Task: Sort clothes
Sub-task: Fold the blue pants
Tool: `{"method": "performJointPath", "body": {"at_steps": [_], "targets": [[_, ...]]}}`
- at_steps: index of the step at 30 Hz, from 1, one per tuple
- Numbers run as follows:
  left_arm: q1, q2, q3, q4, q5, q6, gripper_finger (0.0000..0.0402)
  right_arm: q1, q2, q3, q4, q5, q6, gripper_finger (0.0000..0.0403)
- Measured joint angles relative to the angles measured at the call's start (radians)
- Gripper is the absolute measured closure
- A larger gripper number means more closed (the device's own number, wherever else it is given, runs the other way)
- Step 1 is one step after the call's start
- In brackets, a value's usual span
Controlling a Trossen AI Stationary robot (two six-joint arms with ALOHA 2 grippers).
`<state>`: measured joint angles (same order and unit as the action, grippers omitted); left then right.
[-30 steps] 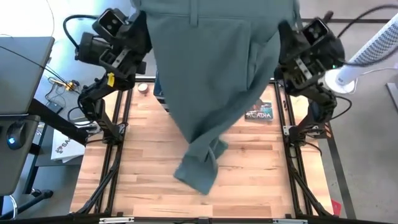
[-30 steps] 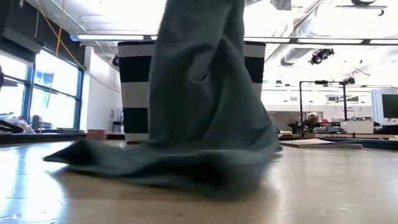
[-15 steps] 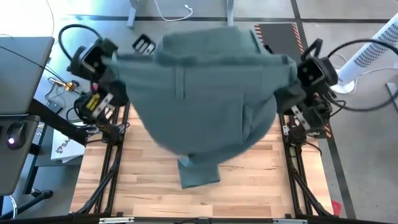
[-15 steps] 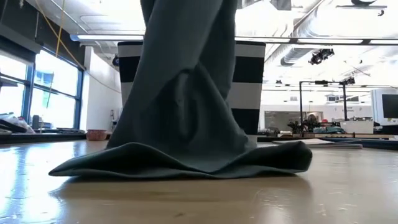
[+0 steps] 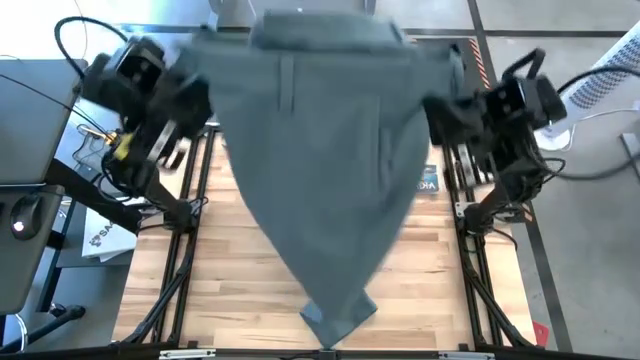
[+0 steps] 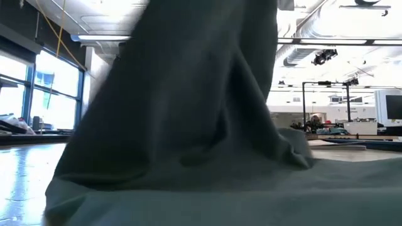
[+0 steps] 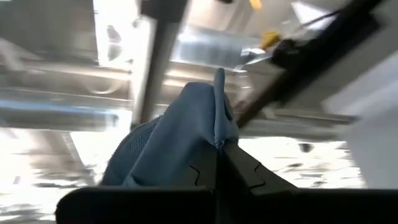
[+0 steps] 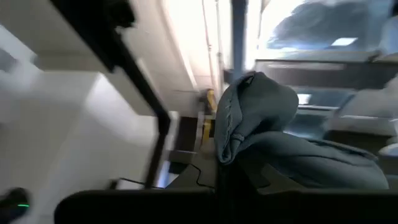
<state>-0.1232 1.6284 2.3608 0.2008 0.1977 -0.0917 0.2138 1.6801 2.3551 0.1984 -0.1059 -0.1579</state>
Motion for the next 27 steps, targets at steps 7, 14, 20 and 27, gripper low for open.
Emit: {"method": "performJointPath", "body": {"at_steps": [7, 14, 20, 27], "targets": [[0.231, 0.007, -0.001, -0.014, -0.003, -0.087, 0.0401, -0.226, -0.005, 0.003, -0.018, -0.008, 0.023, 0.0398], [0.347, 0.012, -0.005, 0.108, 0.087, -0.177, 0.0401, -0.409, 0.001, 0.001, 0.124, -0.227, 0.257, 0.0398], [0.255, 0.012, -0.007, 0.127, 0.174, -0.228, 0.0401, -0.326, 0.003, 0.0, 0.114, -0.254, 0.341, 0.0398], [-0.023, -0.014, -0.006, 0.013, 0.094, -0.077, 0.0401, -0.062, -0.005, 0.0, -0.053, -0.152, 0.205, 0.0398]]}}
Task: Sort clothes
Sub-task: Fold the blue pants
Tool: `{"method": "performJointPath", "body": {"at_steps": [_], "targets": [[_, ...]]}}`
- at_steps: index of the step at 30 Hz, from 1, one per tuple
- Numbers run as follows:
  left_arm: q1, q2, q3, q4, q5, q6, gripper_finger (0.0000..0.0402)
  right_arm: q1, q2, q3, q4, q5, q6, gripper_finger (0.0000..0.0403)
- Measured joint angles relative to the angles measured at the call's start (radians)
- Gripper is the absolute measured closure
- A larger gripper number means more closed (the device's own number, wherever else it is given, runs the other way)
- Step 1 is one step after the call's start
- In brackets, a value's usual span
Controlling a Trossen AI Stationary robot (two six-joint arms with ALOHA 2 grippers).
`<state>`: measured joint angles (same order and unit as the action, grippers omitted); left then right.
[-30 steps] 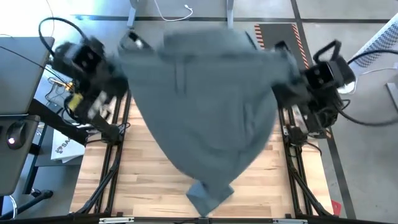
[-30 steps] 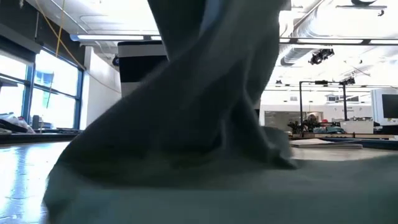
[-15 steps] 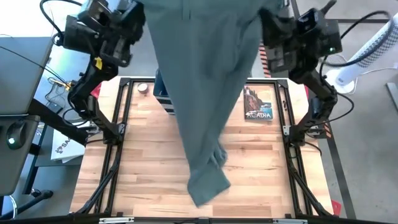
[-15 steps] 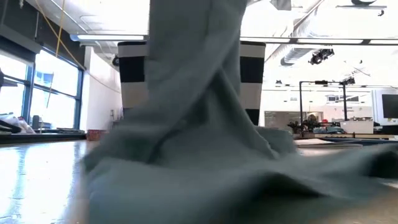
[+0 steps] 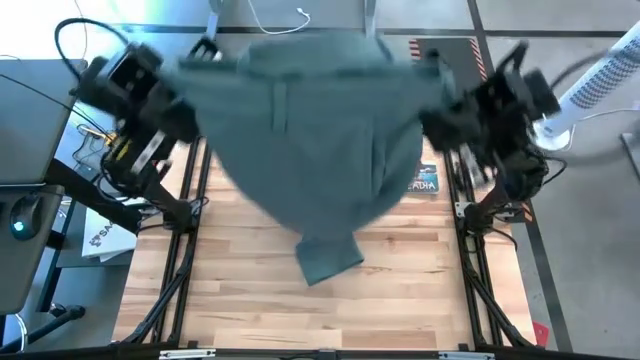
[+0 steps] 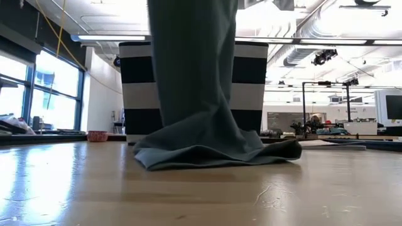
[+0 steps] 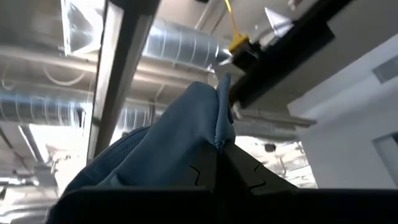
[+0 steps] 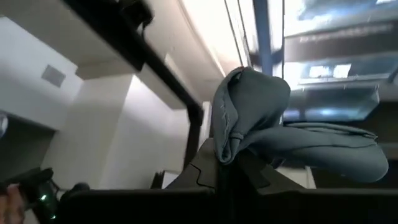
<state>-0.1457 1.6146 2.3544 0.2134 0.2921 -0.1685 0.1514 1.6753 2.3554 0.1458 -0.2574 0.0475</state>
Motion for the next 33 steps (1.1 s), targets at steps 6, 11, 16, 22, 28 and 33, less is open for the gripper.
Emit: {"method": "performJointPath", "body": {"at_steps": [6, 11, 16, 22, 28, 33], "targets": [[-0.315, -0.013, 0.002, -0.196, -0.239, 0.229, 0.0401, 0.29, 0.011, 0.002, -0.14, 0.287, -0.179, 0.0398], [-0.561, 0.007, -0.04, -0.267, -0.55, 0.293, 0.0401, 0.507, 0.084, -0.012, -0.104, 0.522, -0.232, 0.0398], [-0.721, 0.016, -0.174, -0.241, -0.959, 0.249, 0.0401, 0.624, 0.188, -0.014, -0.035, 0.746, -0.171, 0.0398], [-0.71, -0.073, -0.417, -0.309, -1.197, 0.027, 0.0401, 0.603, 0.209, -0.014, -0.391, 1.15, 0.183, 0.0398], [-0.685, -0.294, -0.812, -0.427, -1.41, -0.373, 0.0401, 0.583, 0.175, -0.014, -1.187, 1.313, 0.908, 0.0398], [-0.634, -0.458, -1.125, -0.42, -1.451, -0.566, 0.0401, 0.576, 0.171, -0.014, -1.677, 1.322, 1.344, 0.0398]]}}
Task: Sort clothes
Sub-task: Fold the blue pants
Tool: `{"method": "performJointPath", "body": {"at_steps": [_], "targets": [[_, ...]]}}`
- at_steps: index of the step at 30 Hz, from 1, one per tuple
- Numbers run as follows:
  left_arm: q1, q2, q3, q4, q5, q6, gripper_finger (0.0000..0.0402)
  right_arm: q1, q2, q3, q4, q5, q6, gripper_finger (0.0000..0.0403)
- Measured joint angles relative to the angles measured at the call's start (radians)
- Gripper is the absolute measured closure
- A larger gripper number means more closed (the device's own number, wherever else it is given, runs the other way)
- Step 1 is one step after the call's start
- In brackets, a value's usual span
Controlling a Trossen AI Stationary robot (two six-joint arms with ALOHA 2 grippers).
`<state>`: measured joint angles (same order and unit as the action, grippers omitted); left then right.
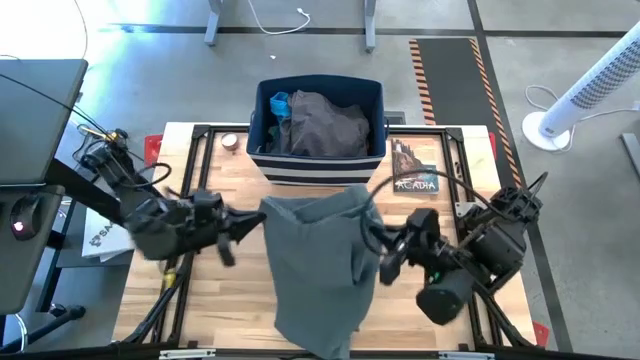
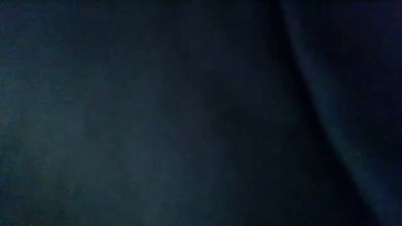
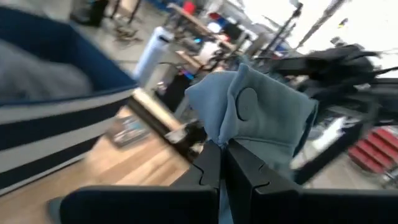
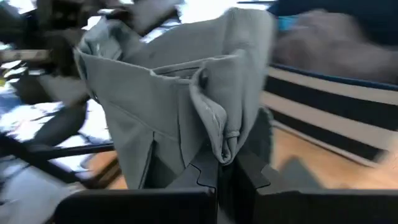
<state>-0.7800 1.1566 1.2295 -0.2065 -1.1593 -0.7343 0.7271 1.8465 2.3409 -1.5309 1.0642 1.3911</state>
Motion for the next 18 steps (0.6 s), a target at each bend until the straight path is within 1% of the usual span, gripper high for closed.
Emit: {"method": "performJointPath", "body": {"at_steps": [1, 2, 4, 5, 8, 12, 18], "targets": [[0.021, -0.02, -0.051, 0.003, 0.013, -0.031, 0.0401, -0.006, 0.0, -0.002, -0.04, -0.004, 0.045, 0.0398], [0.042, -0.035, -0.101, 0.006, 0.027, -0.054, 0.0401, -0.018, -0.004, -0.02, -0.029, -0.01, 0.044, 0.0398], [0.08, -0.055, -0.188, 0.04, 0.063, -0.087, 0.0401, -0.042, -0.027, -0.081, -0.014, -0.044, -0.018, 0.0398], [0.099, -0.061, -0.225, 0.073, 0.089, -0.091, 0.0401, -0.063, -0.035, -0.112, -0.019, -0.071, -0.015, 0.0398], [0.15, -0.07, -0.307, 0.156, 0.157, -0.094, 0.0401, -0.096, -0.081, -0.269, -0.021, -0.134, 0.028, 0.0398], [0.209, -0.07, -0.361, 0.183, 0.212, -0.1, 0.0401, -0.122, -0.199, -0.572, 0.168, -0.214, 0.034, 0.0398], [0.334, -0.07, -0.401, 0.183, 0.357, -0.096, 0.0401, -0.187, -0.454, -1.051, 0.581, -0.315, 0.009, 0.0398]]}}
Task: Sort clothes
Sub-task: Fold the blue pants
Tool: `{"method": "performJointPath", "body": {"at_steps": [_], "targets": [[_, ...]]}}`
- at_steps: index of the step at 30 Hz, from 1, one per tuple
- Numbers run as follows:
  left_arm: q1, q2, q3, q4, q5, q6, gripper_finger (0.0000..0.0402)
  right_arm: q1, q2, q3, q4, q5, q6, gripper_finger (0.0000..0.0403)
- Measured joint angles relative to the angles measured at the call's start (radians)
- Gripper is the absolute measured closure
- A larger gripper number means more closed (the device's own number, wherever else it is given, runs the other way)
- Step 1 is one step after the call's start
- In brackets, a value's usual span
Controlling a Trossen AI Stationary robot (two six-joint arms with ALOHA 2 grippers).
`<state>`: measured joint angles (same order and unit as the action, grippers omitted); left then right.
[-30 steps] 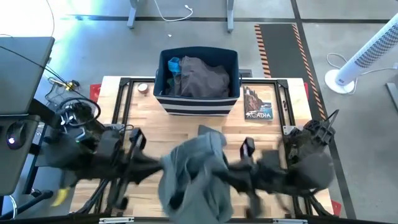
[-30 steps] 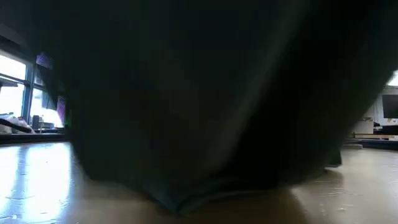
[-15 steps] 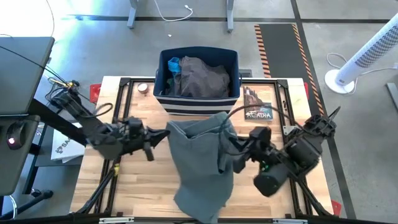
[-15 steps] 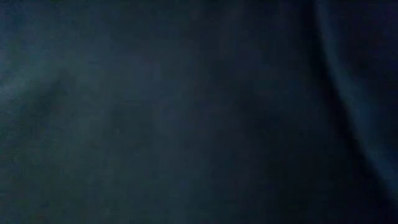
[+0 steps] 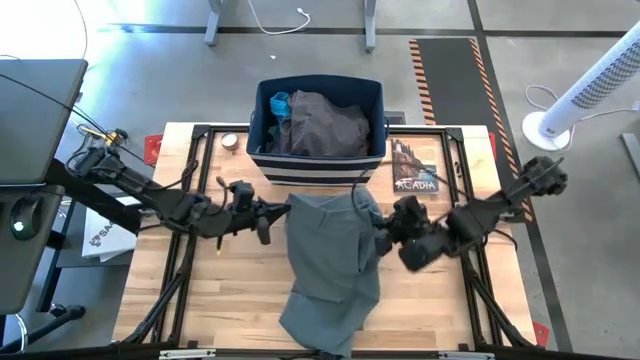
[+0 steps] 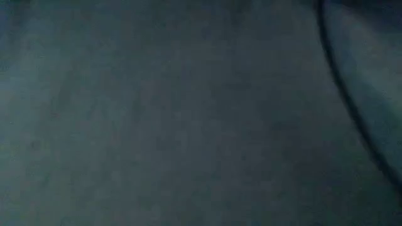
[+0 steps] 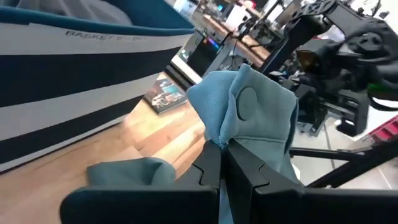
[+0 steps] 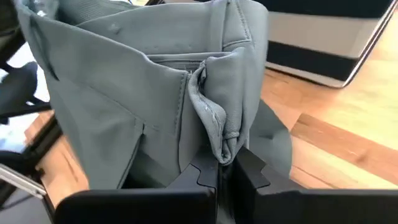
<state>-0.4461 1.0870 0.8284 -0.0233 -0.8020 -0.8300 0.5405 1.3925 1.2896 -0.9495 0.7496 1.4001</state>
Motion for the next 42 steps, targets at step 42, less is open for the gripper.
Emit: {"method": "performJointPath", "body": {"at_steps": [42], "targets": [[-0.155, 0.406, -0.065, -0.031, 0.571, -0.426, 0.0401, 0.186, 0.28, -0.388, 1.036, -0.477, 0.298, 0.0393]]}}
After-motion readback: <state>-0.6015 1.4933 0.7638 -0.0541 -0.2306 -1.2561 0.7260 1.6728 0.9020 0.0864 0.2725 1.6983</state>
